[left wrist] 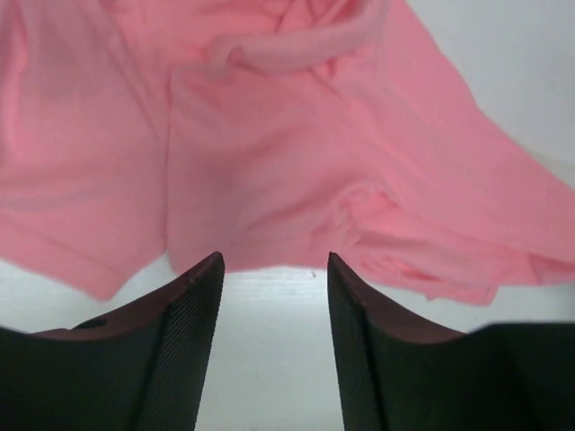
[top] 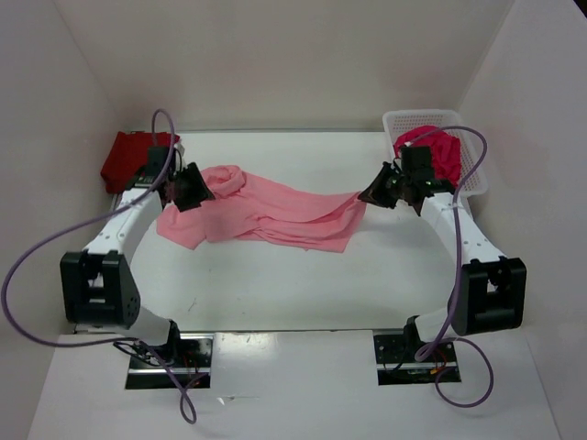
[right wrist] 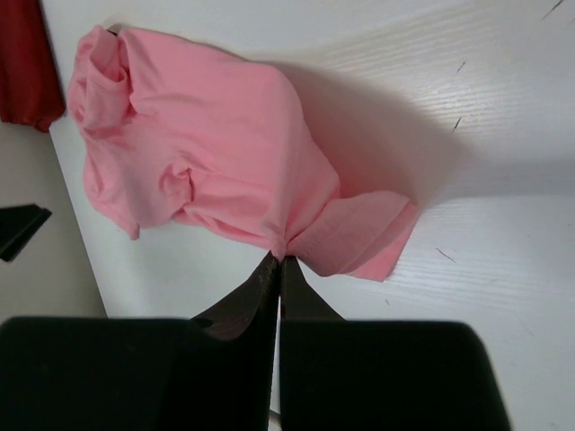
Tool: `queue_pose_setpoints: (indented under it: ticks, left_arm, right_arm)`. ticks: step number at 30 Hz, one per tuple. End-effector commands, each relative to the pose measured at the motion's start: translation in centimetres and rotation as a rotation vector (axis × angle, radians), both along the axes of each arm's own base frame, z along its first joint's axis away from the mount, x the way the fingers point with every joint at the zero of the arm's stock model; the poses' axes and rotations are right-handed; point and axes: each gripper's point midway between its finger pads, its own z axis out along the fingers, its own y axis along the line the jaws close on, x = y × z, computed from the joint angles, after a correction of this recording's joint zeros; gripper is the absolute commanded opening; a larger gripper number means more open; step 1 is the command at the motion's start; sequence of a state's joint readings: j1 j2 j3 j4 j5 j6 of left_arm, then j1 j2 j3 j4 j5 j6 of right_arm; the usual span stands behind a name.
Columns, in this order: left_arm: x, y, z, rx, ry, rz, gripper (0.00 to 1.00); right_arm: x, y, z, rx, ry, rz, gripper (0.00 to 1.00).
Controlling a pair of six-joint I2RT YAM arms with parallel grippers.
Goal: Fold and stack the t-shirts
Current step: Flatten out the tshirt
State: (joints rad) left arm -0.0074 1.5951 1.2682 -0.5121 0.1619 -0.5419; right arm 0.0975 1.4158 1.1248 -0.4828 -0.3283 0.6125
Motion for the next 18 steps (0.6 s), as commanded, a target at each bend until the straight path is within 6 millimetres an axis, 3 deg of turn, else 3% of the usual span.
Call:
queue_pose_setpoints:
  ticks: [1,5,8,11,14,18]
  left_arm:
    - [-3.6,-0.4,-2.5,-0.061,0.021,0.043,0.56]
    - [-6.0,-0.4,-4.8,-0.103,0.057,0.136,0.55]
    - [-5.5,-0.5,-4.9,-0.125,0.032,0.160,0.52]
    - [-5.0,0.0,-7.0,-0.118,0.064,0.213,0.52]
    - [-4.8,0.9,-8.6,-0.098,0.088,0.295,0.45]
    - [-5.0,1.7,-9.2,-0.080,0.094,0.360,0.39]
  right_arm:
    - [0.3,0.0,-0.7,-0.001,-0.024,0.022,0.01]
    - [-0.4,0.3,-0.7,0.014,-0.023,0.037,0.01]
    - [-0.7,0.2,-0.8,0.014,-0.021,0.037,0.01]
    - [-1.1,0.3,-0.2,0.021,-0.036,0.044,0.01]
    - [-1.6,0.3,-0.3,0.021,-0.038,0.044,0.01]
    - [-2.3,0.2,-0.5,0.021,-0.038,0.044,0.01]
